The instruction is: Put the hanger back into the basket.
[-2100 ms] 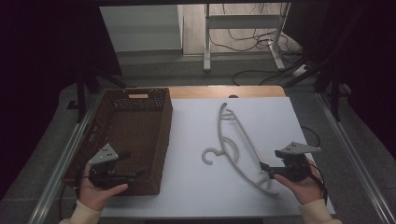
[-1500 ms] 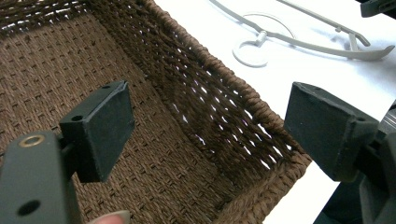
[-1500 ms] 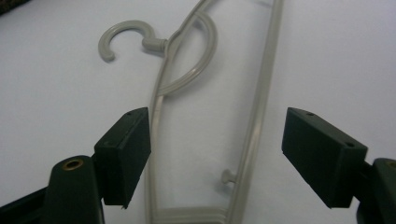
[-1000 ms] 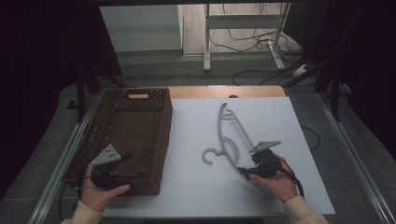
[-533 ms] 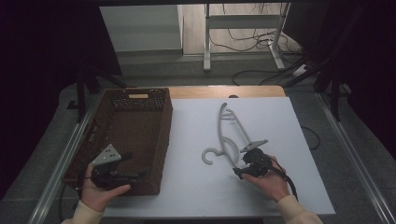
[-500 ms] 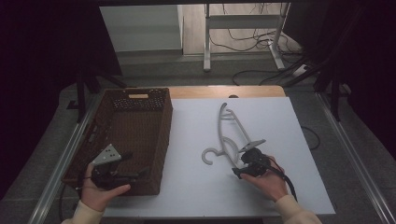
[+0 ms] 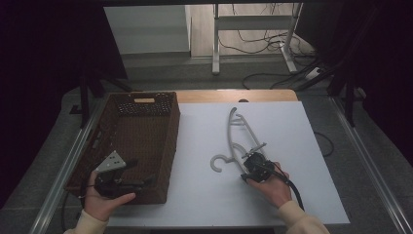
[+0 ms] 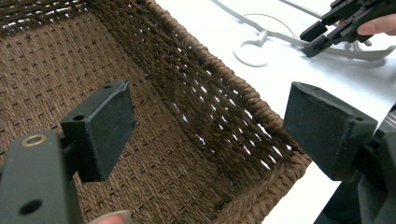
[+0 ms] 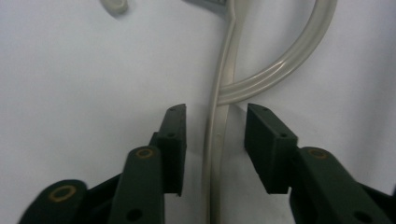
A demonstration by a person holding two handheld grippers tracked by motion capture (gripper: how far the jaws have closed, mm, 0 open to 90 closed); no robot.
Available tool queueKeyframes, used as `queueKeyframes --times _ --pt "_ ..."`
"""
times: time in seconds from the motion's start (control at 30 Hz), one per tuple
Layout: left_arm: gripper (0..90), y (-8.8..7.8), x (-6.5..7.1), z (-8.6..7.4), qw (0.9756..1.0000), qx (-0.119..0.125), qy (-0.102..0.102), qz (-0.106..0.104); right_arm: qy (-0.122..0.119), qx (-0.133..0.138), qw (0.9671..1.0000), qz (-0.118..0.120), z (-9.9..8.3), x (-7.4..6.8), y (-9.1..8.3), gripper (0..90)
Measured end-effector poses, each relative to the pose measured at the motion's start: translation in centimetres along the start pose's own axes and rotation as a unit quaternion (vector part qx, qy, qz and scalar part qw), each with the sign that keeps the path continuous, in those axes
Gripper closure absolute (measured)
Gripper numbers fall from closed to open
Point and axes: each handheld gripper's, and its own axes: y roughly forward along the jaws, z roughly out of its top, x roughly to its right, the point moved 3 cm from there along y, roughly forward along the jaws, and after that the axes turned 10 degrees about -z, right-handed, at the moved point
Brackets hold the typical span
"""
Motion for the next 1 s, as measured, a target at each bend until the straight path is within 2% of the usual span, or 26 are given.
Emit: queueKeyframes --times 0.07,0.1,0.13,0.23,0.3,0.47,0.6,0.7,0.77,0.8,0.83,0.87,0.9,0.93,0.97,1.0 --pt "16.7 0.0 0.0 0.0 1.0 0.0 0.0 0.0 0.001 -0.002 1.0 0.002 0.1 0.0 0.0 64.9" --pt "16.8 0.0 0.0 0.0 1.0 -0.001 0.0 0.0 0.003 -0.011 0.9999 0.002 0.3 0.0 0.1 69.6" --pt "16.8 0.0 0.0 0.0 1.0 -0.001 0.0 0.0 0.003 -0.011 0.9999 0.002 0.3 0.0 0.1 69.6" --pt "16.8 0.1 0.1 0.0 1.0 -0.001 0.001 0.0 0.016 -0.018 0.9997 0.003 0.6 0.1 0.2 78.9" --pt "16.8 0.1 0.0 0.0 1.0 -0.001 0.0 0.0 0.034 -0.028 0.999 0.01 0.8 0.4 0.2 80.4" --pt "16.8 0.0 0.0 0.0 1.0 -0.001 0.0 0.001 0.047 -0.023 0.9985 0.018 0.9 0.6 0.2 81.0" --pt "16.8 0.0 0.0 0.0 1.0 0.0 0.0 0.001 0.062 -0.002 0.9974 0.036 1.2 1.1 -0.6 81.2" --pt "16.8 0.0 0.0 0.0 1.0 0.0 0.001 0.002 0.082 0.02 0.995 0.053 1.4 1.7 -1.4 81.2" --pt "16.8 -0.1 0.0 0.0 1.0 0.0 0.001 0.002 0.083 0.024 0.9947 0.056 1.4 1.8 -1.6 81.2" --pt "16.8 -0.1 0.0 0.0 1.0 0.0 0.001 0.002 0.09 0.033 0.9936 0.059 1.5 2.0 -1.9 81.2" --pt "16.8 -0.1 0.0 0.0 1.0 0.001 0.001 0.002 0.101 0.049 0.9912 0.069 1.8 2.3 -2.6 81.2" --pt "16.8 -0.1 0.0 0.0 1.0 0.001 0.001 0.002 0.101 0.049 0.9912 0.069 1.8 2.3 -2.6 81.2" --pt "16.8 -0.1 0.0 0.0 1.0 0.002 0.001 0.002 0.106 0.065 0.9892 0.077 2.0 2.5 -3.2 81.2" --pt "16.8 -0.1 0.0 0.0 1.0 0.002 0.001 0.001 0.106 0.065 0.9892 0.077 2.0 2.5 -3.2 81.2" --pt "16.8 -0.1 0.1 0.0 1.0 0.002 0.001 0.001 0.112 0.079 0.987 0.084 2.3 2.6 -3.7 81.2" --pt "16.8 -0.1 0.1 0.0 1.0 0.002 0.001 0.001 0.112 0.079 0.987 0.084 2.3 2.6 -3.7 81.2"
